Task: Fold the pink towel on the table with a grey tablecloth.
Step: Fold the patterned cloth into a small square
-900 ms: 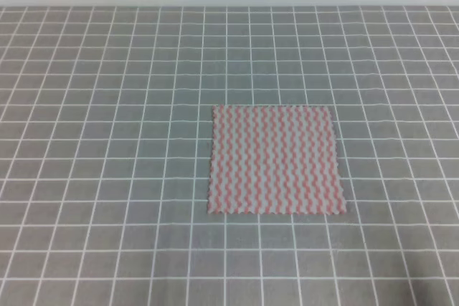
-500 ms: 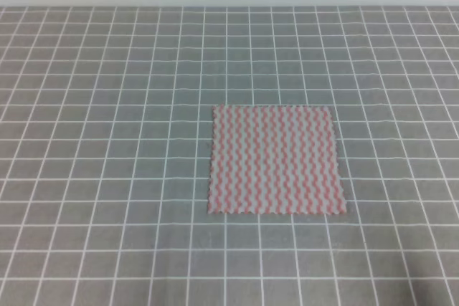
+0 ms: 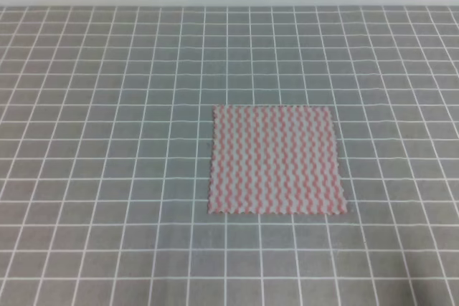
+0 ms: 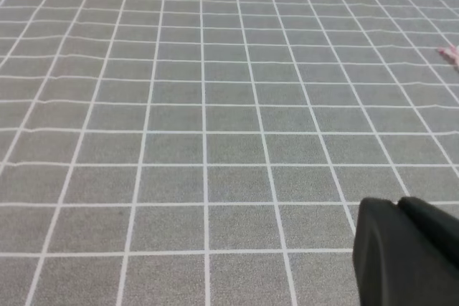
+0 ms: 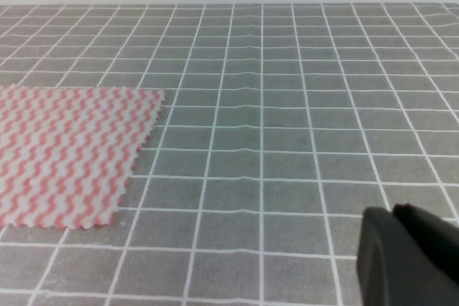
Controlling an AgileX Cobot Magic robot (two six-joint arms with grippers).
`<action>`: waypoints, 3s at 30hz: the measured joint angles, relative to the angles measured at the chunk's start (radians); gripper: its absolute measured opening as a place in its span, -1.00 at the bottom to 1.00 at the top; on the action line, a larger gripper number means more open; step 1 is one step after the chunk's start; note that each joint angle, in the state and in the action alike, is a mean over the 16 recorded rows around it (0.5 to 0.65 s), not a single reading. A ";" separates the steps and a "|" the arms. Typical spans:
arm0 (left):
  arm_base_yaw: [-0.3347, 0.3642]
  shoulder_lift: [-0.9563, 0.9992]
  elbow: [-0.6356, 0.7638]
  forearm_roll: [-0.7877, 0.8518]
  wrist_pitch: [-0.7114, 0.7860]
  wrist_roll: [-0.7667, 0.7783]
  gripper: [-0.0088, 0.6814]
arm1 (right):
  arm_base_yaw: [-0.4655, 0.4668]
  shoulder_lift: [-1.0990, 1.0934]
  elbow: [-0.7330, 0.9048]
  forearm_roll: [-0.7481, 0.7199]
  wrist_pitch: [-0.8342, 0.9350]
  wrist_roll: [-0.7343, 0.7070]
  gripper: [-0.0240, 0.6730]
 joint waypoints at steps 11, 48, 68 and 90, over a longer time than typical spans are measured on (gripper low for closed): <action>0.000 -0.001 -0.001 0.000 0.002 0.000 -0.98 | 0.000 0.000 0.000 0.018 0.000 0.000 -0.98; 0.000 -0.003 0.000 -0.642 -0.305 -0.050 -0.98 | 0.000 0.002 0.002 1.302 -0.123 -0.070 -0.98; 0.000 0.302 -0.272 -0.660 0.073 0.255 -0.98 | 0.001 0.291 -0.199 1.022 0.116 -0.396 -0.98; -0.132 1.113 -0.689 -0.694 0.250 0.804 -0.98 | 0.119 1.129 -0.714 0.531 0.393 -0.374 -0.98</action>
